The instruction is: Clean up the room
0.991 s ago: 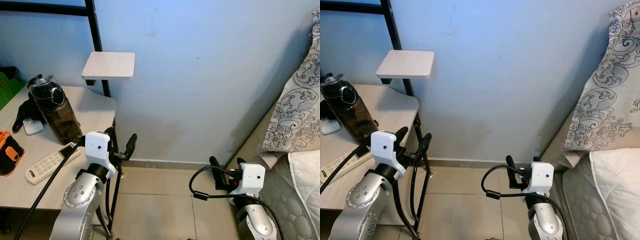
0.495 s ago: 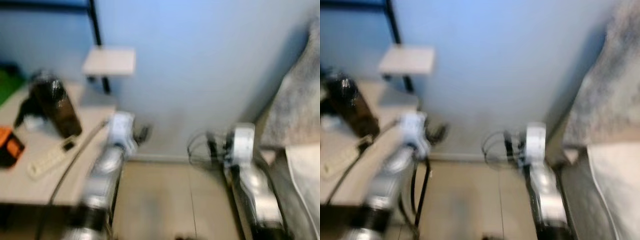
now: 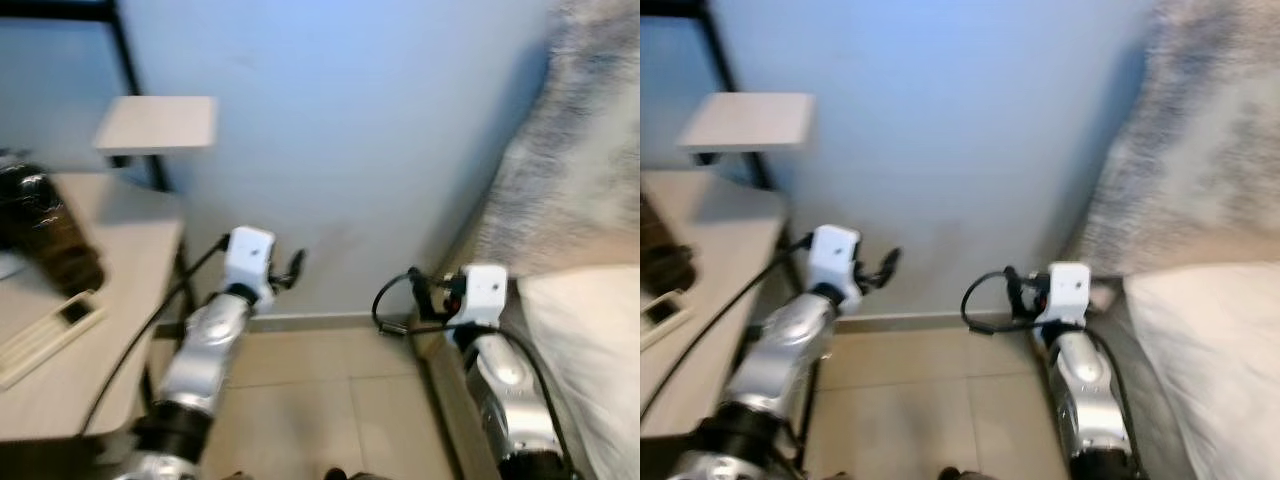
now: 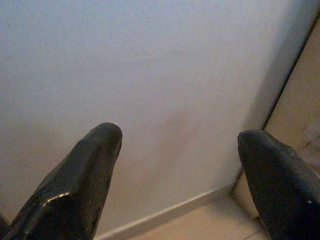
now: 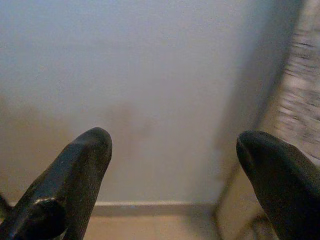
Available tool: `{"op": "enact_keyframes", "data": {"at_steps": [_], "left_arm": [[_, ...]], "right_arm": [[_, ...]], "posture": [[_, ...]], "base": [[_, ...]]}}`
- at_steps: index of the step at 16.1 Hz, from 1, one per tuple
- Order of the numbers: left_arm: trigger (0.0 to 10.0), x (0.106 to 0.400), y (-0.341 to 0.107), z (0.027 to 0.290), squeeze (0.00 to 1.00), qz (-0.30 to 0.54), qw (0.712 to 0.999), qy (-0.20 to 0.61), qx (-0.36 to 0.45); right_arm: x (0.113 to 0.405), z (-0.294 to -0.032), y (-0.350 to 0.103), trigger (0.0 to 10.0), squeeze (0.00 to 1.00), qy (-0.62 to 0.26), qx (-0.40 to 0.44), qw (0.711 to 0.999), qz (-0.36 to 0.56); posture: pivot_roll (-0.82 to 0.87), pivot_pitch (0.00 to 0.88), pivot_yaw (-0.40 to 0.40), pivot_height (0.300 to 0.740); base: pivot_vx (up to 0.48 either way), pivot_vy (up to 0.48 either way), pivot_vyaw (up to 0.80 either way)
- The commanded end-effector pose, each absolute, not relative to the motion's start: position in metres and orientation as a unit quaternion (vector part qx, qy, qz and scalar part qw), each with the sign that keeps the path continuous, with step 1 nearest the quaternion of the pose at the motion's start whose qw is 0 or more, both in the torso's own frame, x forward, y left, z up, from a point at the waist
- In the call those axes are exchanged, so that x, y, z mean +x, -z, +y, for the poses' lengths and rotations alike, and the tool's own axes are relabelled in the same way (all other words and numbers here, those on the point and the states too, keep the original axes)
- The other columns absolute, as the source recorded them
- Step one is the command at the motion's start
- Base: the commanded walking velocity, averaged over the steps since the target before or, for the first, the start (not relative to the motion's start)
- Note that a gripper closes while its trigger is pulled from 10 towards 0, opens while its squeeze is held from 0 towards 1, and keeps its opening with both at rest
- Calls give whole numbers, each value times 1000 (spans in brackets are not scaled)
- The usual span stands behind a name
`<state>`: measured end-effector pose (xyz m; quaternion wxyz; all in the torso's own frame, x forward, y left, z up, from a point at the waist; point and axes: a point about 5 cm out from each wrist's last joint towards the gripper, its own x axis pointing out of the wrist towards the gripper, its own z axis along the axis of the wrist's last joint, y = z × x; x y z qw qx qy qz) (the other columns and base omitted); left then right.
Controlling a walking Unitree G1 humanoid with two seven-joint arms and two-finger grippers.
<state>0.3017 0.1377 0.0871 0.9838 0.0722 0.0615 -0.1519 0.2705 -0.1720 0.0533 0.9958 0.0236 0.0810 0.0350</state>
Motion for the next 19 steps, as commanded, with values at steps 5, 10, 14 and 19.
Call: {"op": "enact_keyframes", "data": {"at_steps": [5,10,14,19], "left_arm": [[10000,294,-85,132,0,43,979,180,81],[10000,299,-90,141,1000,29,985,156,71],[10000,304,-86,134,0,37,982,168,77],[10000,305,-86,133,0,33,982,171,71]], "right_arm": [[267,-182,-49,10000,0,-5,8,997,79],[262,-195,-61,10000,1000,39,11,999,30],[259,-195,-52,10000,1000,39,10,998,48],[262,-196,-56,10000,1000,57,3,998,31]], "posture": [[155,0,-58,740],[137,0,-55,740],[132,0,-54,740],[131,0,-50,740]], "base": [[0,0,-663],[0,0,-700],[0,0,-737],[0,0,-750]]}}
